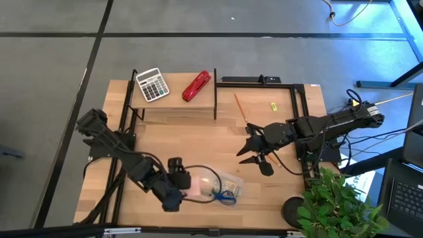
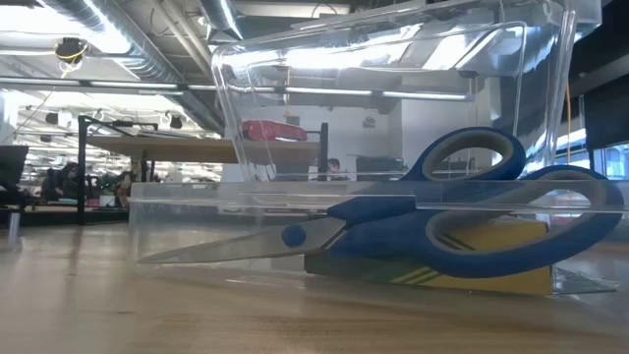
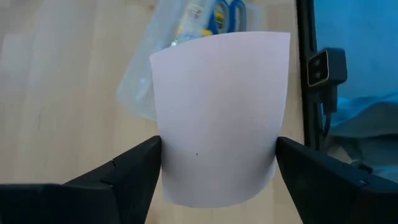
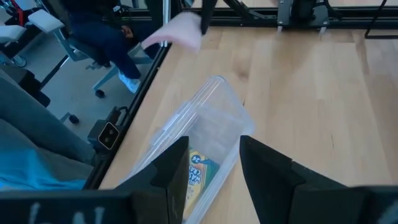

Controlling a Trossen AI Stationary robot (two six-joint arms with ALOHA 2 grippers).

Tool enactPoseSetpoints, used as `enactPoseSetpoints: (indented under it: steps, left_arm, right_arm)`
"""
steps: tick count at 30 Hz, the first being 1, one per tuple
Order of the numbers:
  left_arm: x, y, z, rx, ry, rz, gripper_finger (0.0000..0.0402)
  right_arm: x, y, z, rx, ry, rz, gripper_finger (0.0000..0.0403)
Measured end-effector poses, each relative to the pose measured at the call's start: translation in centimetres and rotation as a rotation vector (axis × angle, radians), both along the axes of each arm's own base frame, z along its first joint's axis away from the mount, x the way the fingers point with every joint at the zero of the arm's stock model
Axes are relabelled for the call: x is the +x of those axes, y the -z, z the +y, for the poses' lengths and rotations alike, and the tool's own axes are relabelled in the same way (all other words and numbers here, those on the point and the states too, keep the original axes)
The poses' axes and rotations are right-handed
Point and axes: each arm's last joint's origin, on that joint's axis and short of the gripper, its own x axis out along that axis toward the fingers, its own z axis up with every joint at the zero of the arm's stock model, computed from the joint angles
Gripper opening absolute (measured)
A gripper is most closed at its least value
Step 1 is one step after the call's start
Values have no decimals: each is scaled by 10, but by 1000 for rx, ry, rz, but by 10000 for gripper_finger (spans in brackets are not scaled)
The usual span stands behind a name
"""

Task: Pack school essentials
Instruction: Put the pink sticky note into the transparent supply box

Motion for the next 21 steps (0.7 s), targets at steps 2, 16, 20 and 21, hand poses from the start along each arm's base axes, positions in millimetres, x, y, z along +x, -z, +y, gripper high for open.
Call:
enactPoseSetpoints:
  steps: [2, 16, 20, 21]
  left_arm:
    - [4, 4, -5, 14, 36, -9, 302]
    - [29, 50, -24, 196, 260, 59, 302]
    - [36, 58, -25, 220, 313, 65, 302]
    - [37, 59, -25, 216, 328, 66, 302]
  right_arm:
    - [0, 0, 0, -1, 0, 0, 145]
    - [0, 0, 0, -1, 0, 0, 145]
    - [0, 0, 0, -1, 0, 0, 145]
    - [0, 0, 0, -1, 0, 0, 145]
